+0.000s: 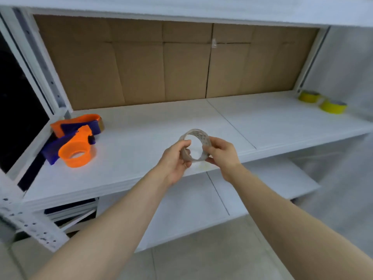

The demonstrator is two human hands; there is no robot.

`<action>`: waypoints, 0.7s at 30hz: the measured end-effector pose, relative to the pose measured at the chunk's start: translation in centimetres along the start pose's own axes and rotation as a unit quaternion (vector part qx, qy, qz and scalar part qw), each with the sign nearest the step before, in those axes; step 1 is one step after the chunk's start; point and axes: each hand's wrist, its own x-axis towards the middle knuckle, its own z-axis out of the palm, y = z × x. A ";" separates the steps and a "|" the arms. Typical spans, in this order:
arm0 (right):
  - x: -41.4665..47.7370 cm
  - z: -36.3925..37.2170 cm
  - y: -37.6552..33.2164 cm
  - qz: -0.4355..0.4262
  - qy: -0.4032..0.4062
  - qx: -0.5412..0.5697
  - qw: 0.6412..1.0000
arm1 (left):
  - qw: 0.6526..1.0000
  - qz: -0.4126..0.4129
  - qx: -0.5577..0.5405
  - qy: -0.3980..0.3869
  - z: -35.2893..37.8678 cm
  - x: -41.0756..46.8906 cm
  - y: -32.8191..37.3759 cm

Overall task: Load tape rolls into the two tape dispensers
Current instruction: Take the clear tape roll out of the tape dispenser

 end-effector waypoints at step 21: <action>5.4 -47.8 1.2 -0.018 0.203 -0.035 0.978 | 0.973 0.074 0.206 -0.073 44.8 7.6 -13.3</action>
